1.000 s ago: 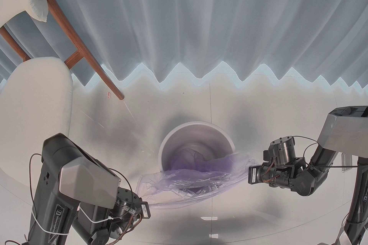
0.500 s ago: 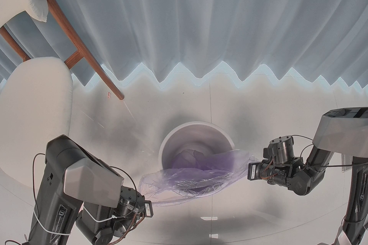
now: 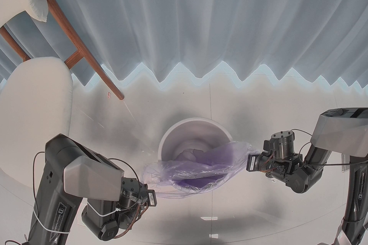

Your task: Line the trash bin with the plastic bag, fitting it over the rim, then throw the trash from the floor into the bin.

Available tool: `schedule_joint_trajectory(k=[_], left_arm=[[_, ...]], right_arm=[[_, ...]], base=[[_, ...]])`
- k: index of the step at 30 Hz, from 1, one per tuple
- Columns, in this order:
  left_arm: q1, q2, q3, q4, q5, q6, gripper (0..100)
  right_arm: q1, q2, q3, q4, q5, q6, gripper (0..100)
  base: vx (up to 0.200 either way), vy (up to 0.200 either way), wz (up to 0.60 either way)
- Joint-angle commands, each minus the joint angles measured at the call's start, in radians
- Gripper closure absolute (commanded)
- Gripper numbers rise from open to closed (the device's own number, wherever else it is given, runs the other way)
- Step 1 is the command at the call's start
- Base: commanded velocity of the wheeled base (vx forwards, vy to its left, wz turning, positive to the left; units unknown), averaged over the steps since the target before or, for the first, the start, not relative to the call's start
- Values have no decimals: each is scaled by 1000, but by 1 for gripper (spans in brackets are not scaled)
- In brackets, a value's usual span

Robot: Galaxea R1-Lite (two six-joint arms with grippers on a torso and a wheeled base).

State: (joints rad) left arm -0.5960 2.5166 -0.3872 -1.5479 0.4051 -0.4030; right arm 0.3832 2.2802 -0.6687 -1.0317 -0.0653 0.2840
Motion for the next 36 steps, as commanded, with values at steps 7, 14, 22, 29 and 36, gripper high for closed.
schedule_joint_trajectory(k=[7, 14, 22, 29, 36], left_arm=[[22, -104, -47, 0, -6, -2, 100], [10, -182, -21, -1, -8, -33, 0], [-41, -361, 180, -3, 0, -73, 0], [-108, -590, 349, -1, 34, -62, 0], [-196, -688, 387, 3, 93, -65, 0]], right_arm=[[-4, -15, 38, -126, 2, -5, 100], [-3, -80, 161, -166, 10, -13, 0], [-3, -191, 357, -238, 87, -14, 0], [-3, -263, 520, -341, 157, -19, 0], [11, -261, 669, -490, 177, -68, 0]], base=[[0, 0, 0], [0, 0, 0], [0, 0, 0], [0, 0, 0], [0, 0, 0]])
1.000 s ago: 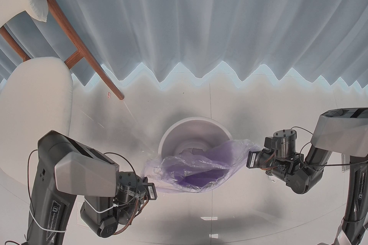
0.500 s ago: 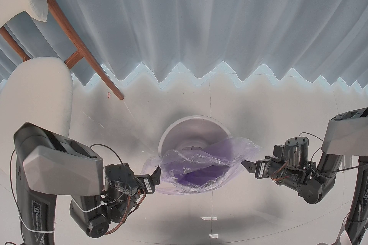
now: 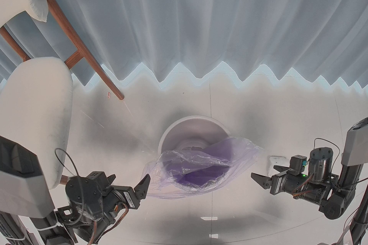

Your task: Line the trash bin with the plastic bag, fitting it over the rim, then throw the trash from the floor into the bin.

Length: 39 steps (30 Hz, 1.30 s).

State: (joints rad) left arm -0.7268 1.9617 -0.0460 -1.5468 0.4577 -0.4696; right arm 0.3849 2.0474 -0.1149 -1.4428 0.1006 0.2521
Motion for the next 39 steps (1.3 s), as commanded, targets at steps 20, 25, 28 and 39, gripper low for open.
schedule_joint_trajectory(k=[20, 25, 28, 39], left_arm=[[-214, -149, 46, 1, 53, -7, 0], [-261, -149, 46, -1, 52, -12, 0], [-261, -149, 44, -3, 49, -20, 0], [-266, -254, -107, -4, 55, -219, 0]], right_arm=[[295, -204, 115, -25, -375, 93, 0], [227, -214, 115, -1, -404, 98, 0], [169, -216, 115, -8, -398, 67, 0], [51, -274, 115, -5, -113, -90, 0]], base=[[0, 0, 0], [0, 0, 0], [0, 0, 0], [0, 0, 0]])
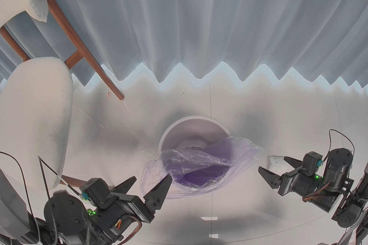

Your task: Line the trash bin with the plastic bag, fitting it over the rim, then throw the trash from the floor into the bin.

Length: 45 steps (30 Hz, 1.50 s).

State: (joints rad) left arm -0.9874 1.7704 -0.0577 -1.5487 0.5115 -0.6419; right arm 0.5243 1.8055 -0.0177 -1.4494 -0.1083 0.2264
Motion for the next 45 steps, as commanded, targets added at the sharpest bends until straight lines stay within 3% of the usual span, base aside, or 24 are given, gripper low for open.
schedule_joint_trajectory(k=[1, 5, 8, 10, 12, 13, 14, 15, 17, 18, 19, 21, 22, 25, 30, 39, 45], left_arm=[[-7, -66, -128, -4, 2, -96, 0], [-45, -108, -120, -2, 10, -180, 0], [-66, -157, -108, 1, -13, -188, 0], [-54, -180, -116, 2, -68, -176, 0], [18, -178, -74, 6, -197, -84, 0], [23, -178, -70, 6, -206, -74, 0], [79, -161, -18, 6, -335, 97, 0], [121, -143, 10, 6, -415, 206, 0], [233, -92, 48, 4, -548, 400, 0], [257, -78, 55, 4, -576, 444, 0], [336, -31, 56, 6, -653, 574, 0], [426, 30, 53, 7, -729, 671, 0], [449, 52, 48, 7, -745, 676, 0], [475, 107, 30, 7, -762, 689, 0], [470, 179, -10, 45, -758, 752, 0], [466, 274, -110, 64, -729, 801, 0], [463, 314, -179, 64, -630, 797, 0]], right_arm=[[-136, -28, 18, 1, 153, -105, 0], [-237, -20, 18, 4, 277, -190, 0], [-253, -18, 18, 6, 297, -196, 0], [-253, -17, 18, 10, 297, -196, 0], [-253, -11, 18, 14, 294, -210, 0], [-253, -11, 18, 14, 294, -211, 0], [-253, 0, 18, 14, 292, -239, 0], [-253, 12, 18, 14, 291, -260, 0], [-254, 23, 18, 15, 292, -295, 0], [-253, 25, 18, 15, 292, -302, 0], [-250, 29, 18, 15, 297, -326, 0], [-244, 46, 15, 15, 309, -369, 0], [-244, 57, 10, 12, 318, -389, 0], [-254, 101, -18, 10, 357, -449, 0], [-256, 173, -81, 9, 360, -509, 0], [-237, 271, -186, 7, 357, -538, 0], [-187, 316, -229, 6, 349, -539, 0]], base=[[0, 0, 0], [0, 0, 0], [0, 0, 0], [0, 0, 0], [0, 0, 0], [0, 0, 0], [0, 0, 0], [0, 0, 0], [0, 0, 0], [0, 0, 0], [0, 0, 0], [0, 0, 0], [0, 0, 0], [0, 0, 0], [0, 0, 0], [0, 0, 0], [0, 0, 0]])
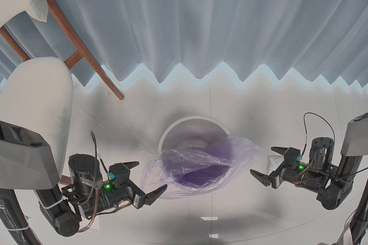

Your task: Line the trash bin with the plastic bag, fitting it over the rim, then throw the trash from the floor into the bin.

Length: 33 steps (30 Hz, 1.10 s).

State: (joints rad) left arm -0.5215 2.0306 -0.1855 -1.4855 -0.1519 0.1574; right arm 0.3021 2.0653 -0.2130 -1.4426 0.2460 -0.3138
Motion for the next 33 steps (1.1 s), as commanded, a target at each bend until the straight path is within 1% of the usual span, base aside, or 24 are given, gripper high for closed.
schedule_joint_trajectory(k=[1, 2, 4, 7, 10, 15, 18, 19, 20, 21, 27, 31, 33], left_arm=[[-3, 56, -52, 1, 37, -3, 0], [-3, 72, -75, 1, 51, -9, 0], [-3, 86, -81, 1, 55, -9, 0], [-11, 99, -83, 1, 61, -12, 0], [-29, 106, -92, 1, 103, -27, 0], [-51, 120, -135, -1, 124, -45, 0], [-54, 132, -158, -1, 155, -65, 0], [-54, 135, -160, -1, 164, -67, 100], [-54, 138, -161, -1, 167, -68, 100], [-54, 138, -164, -2, 167, -70, 100], [-54, 129, -183, -9, 189, -99, 100], [-55, 86, -184, -10, 183, -102, 100], [-54, 68, -187, -13, 176, -107, 100]], right_arm=[[38, 58, -36, -1, -7, 1, 0], [57, 75, -55, -1, -20, 4, 0], [69, 91, -74, 1, -27, 7, 0], [69, 119, -100, 1, -28, 7, 0], [68, 153, -146, 1, -30, 9, 0], [69, 176, -194, 1, -30, 13, 0], [68, 187, -210, 1, -30, 13, 0], [66, 188, -218, 1, -30, 15, 0], [66, 191, -229, 1, -30, 16, 0], [66, 193, -233, -1, -30, 18, 100], [63, 170, -249, -9, -30, 41, 100], [63, 125, -261, -12, -28, 48, 100], [61, 113, -275, -19, -27, 75, 100]], base=[[0, 0, 0], [0, 0, 0], [0, 0, 0], [0, 0, 0], [0, 0, 0], [0, 0, 0], [0, 0, 0], [0, 0, 0], [0, 0, 0], [0, 0, 0], [0, 0, 0], [0, 0, 0], [0, 0, 0]])
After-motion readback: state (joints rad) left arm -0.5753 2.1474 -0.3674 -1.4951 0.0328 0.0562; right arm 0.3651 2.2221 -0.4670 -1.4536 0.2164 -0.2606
